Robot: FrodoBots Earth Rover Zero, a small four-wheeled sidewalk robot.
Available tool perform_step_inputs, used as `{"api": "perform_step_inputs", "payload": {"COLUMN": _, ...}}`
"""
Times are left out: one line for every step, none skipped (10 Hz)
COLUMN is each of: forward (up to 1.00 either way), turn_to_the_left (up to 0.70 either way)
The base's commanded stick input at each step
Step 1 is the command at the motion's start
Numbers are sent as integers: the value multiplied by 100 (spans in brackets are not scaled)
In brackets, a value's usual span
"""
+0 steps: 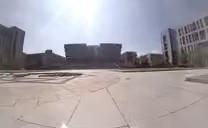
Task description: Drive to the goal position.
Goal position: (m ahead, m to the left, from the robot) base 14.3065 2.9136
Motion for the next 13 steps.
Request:
{"api": "perform_step_inputs", "payload": {"forward": 70, "turn_to_the_left": 2}}
{"api": "perform_step_inputs", "payload": {"forward": 70, "turn_to_the_left": 2}}
{"api": "perform_step_inputs", "payload": {"forward": 70, "turn_to_the_left": 2}}
{"api": "perform_step_inputs", "payload": {"forward": 70, "turn_to_the_left": 2}}
{"api": "perform_step_inputs", "payload": {"forward": 70, "turn_to_the_left": 2}}
{"api": "perform_step_inputs", "payload": {"forward": 70, "turn_to_the_left": 2}}
{"api": "perform_step_inputs", "payload": {"forward": 70, "turn_to_the_left": 2}}
{"api": "perform_step_inputs", "payload": {"forward": 70, "turn_to_the_left": 2}}
{"api": "perform_step_inputs", "payload": {"forward": 70, "turn_to_the_left": 2}}
{"api": "perform_step_inputs", "payload": {"forward": 70, "turn_to_the_left": 2}}
{"api": "perform_step_inputs", "payload": {"forward": 70, "turn_to_the_left": 2}}
{"api": "perform_step_inputs", "payload": {"forward": 70, "turn_to_the_left": 2}}
{"api": "perform_step_inputs", "payload": {"forward": 70, "turn_to_the_left": 2}}
